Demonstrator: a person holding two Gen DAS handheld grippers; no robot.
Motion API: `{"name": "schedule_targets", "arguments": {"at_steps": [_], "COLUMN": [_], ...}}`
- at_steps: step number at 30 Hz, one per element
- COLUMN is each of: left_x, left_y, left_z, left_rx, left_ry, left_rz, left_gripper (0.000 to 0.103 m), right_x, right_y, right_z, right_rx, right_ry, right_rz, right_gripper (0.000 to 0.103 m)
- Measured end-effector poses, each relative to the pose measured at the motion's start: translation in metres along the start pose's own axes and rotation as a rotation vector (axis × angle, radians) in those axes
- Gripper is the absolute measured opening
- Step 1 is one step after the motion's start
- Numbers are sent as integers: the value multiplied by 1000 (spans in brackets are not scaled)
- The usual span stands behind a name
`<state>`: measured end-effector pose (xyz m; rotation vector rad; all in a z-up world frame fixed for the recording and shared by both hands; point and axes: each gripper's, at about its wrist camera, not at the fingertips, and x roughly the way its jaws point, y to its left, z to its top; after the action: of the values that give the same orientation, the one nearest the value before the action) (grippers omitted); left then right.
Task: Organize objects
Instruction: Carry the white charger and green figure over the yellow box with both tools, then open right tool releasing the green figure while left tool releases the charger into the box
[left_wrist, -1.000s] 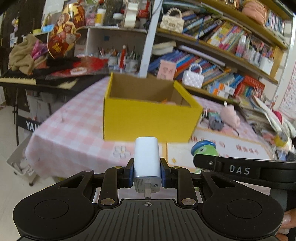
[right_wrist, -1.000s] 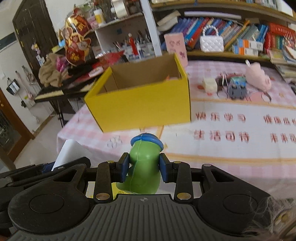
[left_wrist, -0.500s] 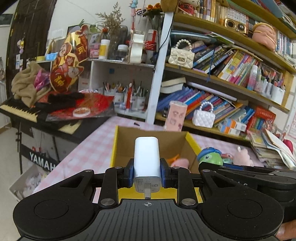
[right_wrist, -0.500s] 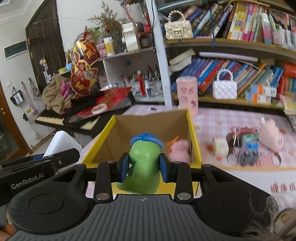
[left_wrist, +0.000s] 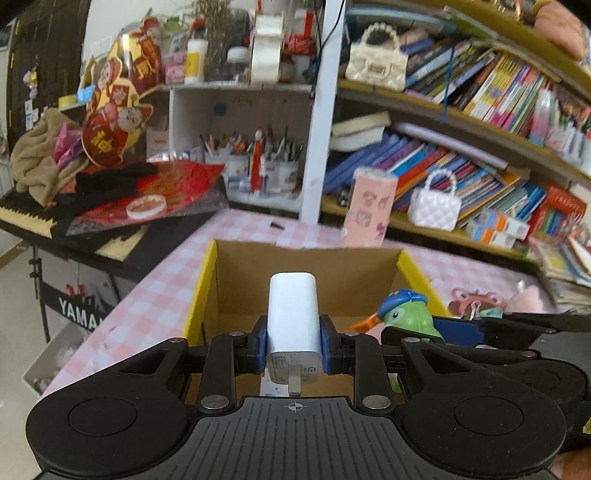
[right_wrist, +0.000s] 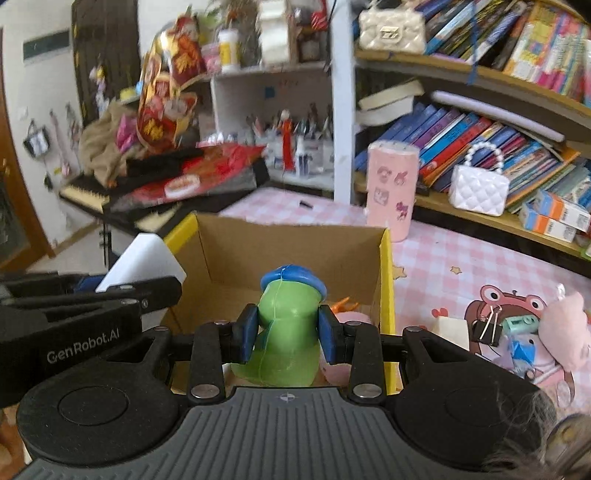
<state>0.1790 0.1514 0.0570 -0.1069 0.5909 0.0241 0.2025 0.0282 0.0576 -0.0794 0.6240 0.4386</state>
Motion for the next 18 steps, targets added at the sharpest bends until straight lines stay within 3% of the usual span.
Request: {"name": "schedule_targets", "arguments": {"at_steps": [11, 18], "left_x": [43, 50], "left_y": [2, 5], "left_z": [-8, -13], "left_rx": [-13, -19], "left_ry": [137, 173], "left_rz": [72, 92], "left_gripper": [25, 25], "right_x": [60, 81], "right_y": [-1, 5], "right_z": [-1, -4], "right_rx": [-159, -232], "right_ry": [167, 262], "right_rz": [39, 70], "right_gripper": [32, 32]}}
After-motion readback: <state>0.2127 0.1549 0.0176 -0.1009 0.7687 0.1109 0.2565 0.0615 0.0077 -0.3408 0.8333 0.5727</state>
